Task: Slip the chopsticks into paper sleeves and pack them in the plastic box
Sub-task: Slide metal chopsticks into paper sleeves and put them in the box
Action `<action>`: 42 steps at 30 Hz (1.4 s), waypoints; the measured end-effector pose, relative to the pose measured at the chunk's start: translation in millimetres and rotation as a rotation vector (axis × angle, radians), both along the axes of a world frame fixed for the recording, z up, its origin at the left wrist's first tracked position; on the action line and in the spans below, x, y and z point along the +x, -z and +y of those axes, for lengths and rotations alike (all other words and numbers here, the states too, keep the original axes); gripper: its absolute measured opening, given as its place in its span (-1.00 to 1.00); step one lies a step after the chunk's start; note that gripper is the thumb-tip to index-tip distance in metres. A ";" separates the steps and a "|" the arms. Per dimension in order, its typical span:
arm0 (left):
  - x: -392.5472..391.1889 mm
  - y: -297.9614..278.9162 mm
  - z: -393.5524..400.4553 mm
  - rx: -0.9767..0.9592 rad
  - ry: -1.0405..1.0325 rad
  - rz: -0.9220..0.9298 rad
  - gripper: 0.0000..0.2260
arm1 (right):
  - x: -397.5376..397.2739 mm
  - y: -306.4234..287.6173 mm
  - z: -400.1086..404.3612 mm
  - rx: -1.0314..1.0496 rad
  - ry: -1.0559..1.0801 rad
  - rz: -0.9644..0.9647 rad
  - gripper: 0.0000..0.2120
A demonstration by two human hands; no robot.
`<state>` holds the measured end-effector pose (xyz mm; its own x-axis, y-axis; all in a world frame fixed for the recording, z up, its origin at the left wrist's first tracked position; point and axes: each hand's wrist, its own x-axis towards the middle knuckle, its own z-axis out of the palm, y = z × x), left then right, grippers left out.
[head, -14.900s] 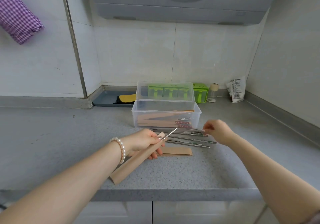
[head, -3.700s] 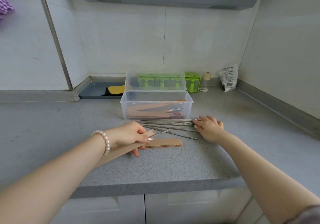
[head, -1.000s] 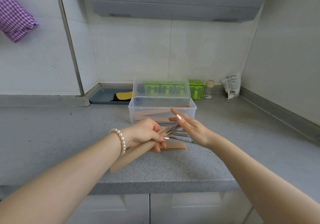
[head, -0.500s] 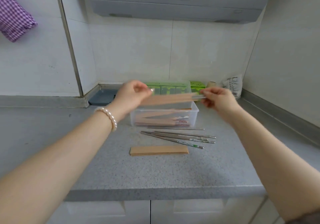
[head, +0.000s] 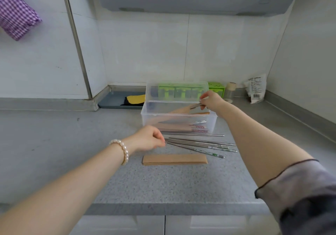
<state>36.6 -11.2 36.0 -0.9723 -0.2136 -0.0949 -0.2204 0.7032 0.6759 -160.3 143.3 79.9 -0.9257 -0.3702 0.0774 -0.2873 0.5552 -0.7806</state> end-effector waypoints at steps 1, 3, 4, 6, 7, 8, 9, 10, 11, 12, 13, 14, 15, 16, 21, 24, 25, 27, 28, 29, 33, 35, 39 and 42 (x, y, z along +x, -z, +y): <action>-0.4 3.3 0.1 0.001 0.000 -0.004 -0.98 | 1.2 1.0 -4.1 0.033 -0.020 0.001 -0.73; -1.8 9.1 -0.7 -0.007 -0.001 -0.001 -0.98 | 3.6 4.2 -10.6 0.138 -0.069 0.010 -0.65; -2.2 12.0 -0.8 -0.013 -0.004 0.000 -0.98 | 3.2 8.0 -12.5 0.232 -0.084 0.030 -0.60; -3.7 15.9 -1.3 -0.019 -0.003 -0.003 -0.98 | 2.2 13.9 -13.9 0.406 -0.041 0.128 -0.58; -4.5 17.9 -1.3 -0.023 0.003 -0.011 -0.97 | 2.8 14.4 -12.3 0.399 -0.005 0.191 -0.62; -5.2 19.9 -0.9 -0.032 0.012 -0.019 -0.95 | 2.8 14.4 -8.6 0.324 0.029 0.257 -0.68; -5.9 21.8 -0.6 -0.047 0.020 -0.029 -0.93 | 2.1 14.0 -3.2 0.206 0.051 0.314 -0.74; -6.6 23.6 -0.3 -0.065 0.029 -0.040 -0.91 | 1.5 13.6 4.4 0.087 0.063 0.350 -0.80; -7.2 25.4 0.1 -0.084 0.038 -0.050 -0.87 | -0.7 14.8 13.8 0.001 0.067 0.358 -0.85; -7.8 26.8 0.6 -0.101 0.046 -0.055 -0.84 | -1.1 15.8 24.8 -0.032 0.062 0.355 -0.88; -8.9 27.9 1.2 -0.115 0.054 -0.056 -0.81 | -0.9 17.9 36.6 -0.027 0.046 0.336 -0.89; -9.5 28.5 2.0 -0.132 0.062 -0.054 -0.78 | -0.8 21.1 48.0 -0.003 0.023 0.297 -0.86; -10.1 28.8 3.4 -0.149 0.071 -0.053 -0.75 | -0.4 24.7 58.5 0.037 0.006 0.251 -0.82; -10.6 28.7 5.4 -0.163 0.076 -0.052 -0.73 | 0.2 28.2 68.7 0.090 -0.002 0.209 -0.80; -13.7 27.5 13.4 -0.205 0.076 -0.026 -0.68 | -1.6 56.4 93.4 0.271 0.009 0.143 -0.89; -15.6 29.6 16.0 -0.224 0.092 -0.029 -0.70 | -2.2 73.9 88.3 0.350 -0.018 0.164 -0.87; -15.8 30.4 16.2 -0.218 0.086 -0.026 -0.73 | -2.9 78.5 85.0 0.358 -0.015 0.151 -0.85; -15.5 32.1 16.1 -0.191 0.072 -0.015 -0.79 | -5.8 85.4 79.3 0.355 0.003 0.129 -0.84; -14.8 32.6 16.5 -0.182 0.067 -0.013 -0.80 | -6.7 87.6 77.8 0.346 0.017 0.128 -0.86; -13.8 32.8 17.0 -0.177 0.064 -0.013 -0.80 | -7.9 89.5 76.9 0.331 0.030 0.136 -0.89; -11.7 33.2 19.0 -0.166 0.059 0.005 -0.78 | -9.0 93.0 79.4 0.350 -0.004 0.178 -0.91; -11.1 31.8 20.3 -0.158 0.051 0.030 -0.79 | -10.4 95.2 81.8 0.392 -0.048 0.186 -0.87; -10.3 26.5 23.4 -0.141 0.037 0.056 -0.85 | -7.3 97.0 85.2 0.449 -0.099 0.208 -0.82; -10.9 21.9 24.1 -0.126 0.048 0.046 -0.88 | 3.6 84.1 88.9 0.409 -0.118 0.202 -0.86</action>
<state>25.7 13.0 14.1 -0.9844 -0.1738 -0.0256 -0.1552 0.7924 0.5899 -156.7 232.2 -4.2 -0.8567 -0.5100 0.0772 -0.4908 0.7599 -0.4263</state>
